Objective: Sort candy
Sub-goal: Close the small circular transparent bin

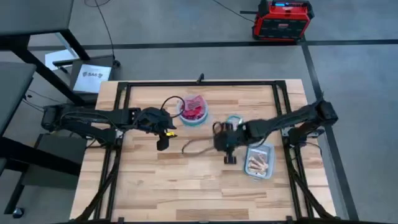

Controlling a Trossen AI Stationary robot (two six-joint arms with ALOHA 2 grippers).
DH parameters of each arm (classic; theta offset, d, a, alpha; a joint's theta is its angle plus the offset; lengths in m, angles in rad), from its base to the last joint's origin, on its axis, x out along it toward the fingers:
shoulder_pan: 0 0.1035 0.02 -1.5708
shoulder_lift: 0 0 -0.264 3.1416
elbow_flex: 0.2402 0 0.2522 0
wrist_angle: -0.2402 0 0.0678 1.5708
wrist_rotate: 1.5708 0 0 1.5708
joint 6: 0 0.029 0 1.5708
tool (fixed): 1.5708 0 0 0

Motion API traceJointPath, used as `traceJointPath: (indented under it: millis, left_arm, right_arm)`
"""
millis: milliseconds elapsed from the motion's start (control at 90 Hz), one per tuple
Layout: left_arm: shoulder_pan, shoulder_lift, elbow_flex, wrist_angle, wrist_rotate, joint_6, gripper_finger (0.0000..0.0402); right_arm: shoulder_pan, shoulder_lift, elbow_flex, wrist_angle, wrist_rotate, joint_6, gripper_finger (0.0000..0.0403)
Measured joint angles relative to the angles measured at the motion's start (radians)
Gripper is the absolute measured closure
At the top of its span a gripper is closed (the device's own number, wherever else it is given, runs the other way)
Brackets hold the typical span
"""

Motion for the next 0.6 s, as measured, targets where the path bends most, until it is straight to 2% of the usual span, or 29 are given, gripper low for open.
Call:
traceJointPath:
  millis: [200,378,600]
  left_arm:
    - [-0.021,0.000,0.000,-0.001,0.000,-0.003,0.0243]
    - [-0.026,0.000,0.000,-0.007,0.000,-0.007,0.0243]
    - [-0.026,0.000,0.000,-0.032,0.000,-0.002,0.0243]
  right_arm:
    - [0.042,0.123,0.050,0.000,-0.004,0.027,0.0392]
    - [0.041,0.162,0.128,-0.048,-0.011,0.033,0.0332]
    - [0.031,0.122,0.306,-0.403,-0.008,0.048,0.0257]
